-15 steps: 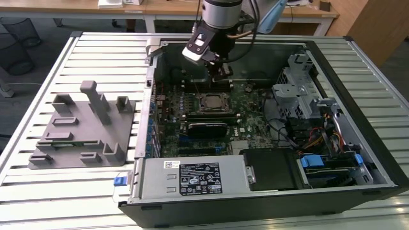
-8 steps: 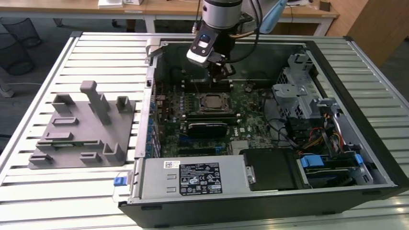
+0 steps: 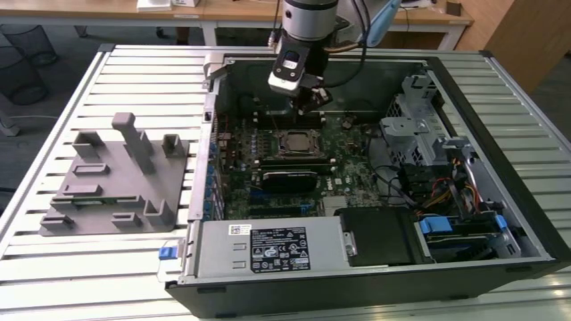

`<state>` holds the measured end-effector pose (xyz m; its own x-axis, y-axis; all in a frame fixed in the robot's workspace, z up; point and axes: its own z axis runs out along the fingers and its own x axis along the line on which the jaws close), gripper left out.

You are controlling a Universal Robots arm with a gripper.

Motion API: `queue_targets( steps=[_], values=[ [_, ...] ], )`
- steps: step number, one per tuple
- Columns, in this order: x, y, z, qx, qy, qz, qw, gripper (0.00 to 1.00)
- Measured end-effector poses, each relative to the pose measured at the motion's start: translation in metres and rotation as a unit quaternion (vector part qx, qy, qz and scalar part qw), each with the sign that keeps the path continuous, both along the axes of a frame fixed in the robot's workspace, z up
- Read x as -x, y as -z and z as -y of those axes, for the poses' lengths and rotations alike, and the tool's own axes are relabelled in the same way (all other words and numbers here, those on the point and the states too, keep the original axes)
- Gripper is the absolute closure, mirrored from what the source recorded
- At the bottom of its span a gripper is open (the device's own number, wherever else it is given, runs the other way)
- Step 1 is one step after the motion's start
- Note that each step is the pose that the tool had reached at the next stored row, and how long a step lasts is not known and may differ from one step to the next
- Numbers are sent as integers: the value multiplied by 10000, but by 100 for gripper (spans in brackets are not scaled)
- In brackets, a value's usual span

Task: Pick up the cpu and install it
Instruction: 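Install the first cpu locking lever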

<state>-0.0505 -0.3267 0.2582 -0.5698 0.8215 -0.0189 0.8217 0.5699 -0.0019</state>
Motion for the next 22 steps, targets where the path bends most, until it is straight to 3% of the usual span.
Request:
queue_targets(
  steps=[3, 6, 12, 17, 22],
  values=[
    [0, 6, 0, 0, -273, 0, 9996, 89],
    [0, 11, 0, 0, -548, 0, 9985, 89],
    [0, 21, 0, 2, -1085, -1, 9941, 89],
    [0, 24, 0, -1, -1539, 0, 9881, 89],
    [0, 28, 0, 0, -1990, 0, 9800, 89]
  ],
)
